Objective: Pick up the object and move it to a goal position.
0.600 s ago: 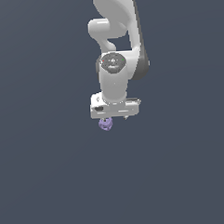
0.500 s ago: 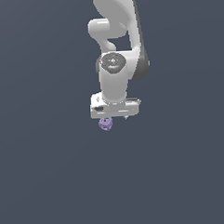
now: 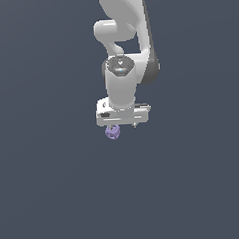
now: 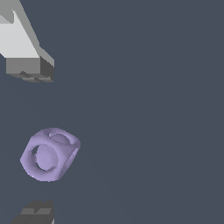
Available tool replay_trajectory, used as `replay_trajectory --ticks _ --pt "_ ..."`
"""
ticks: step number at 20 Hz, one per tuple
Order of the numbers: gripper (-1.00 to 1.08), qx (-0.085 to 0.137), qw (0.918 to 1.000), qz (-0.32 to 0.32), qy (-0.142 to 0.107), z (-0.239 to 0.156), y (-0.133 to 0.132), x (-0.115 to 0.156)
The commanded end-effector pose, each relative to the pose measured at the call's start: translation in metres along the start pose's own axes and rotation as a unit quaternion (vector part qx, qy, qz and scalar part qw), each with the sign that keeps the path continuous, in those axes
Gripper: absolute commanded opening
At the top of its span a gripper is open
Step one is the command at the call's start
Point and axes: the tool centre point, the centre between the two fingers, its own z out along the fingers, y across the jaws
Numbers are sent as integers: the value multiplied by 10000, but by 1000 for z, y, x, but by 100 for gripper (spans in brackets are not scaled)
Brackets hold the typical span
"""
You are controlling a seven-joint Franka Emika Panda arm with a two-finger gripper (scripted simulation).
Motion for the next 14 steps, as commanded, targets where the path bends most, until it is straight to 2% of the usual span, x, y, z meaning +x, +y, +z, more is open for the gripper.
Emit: replay_trajectory --ticks 1,7,14 --pt "100 1 10000 4 1 0 0 0" --pt "100 5 9998 212 20 7 4 -4" --pt "100 15 9962 864 82 27 17 -18"
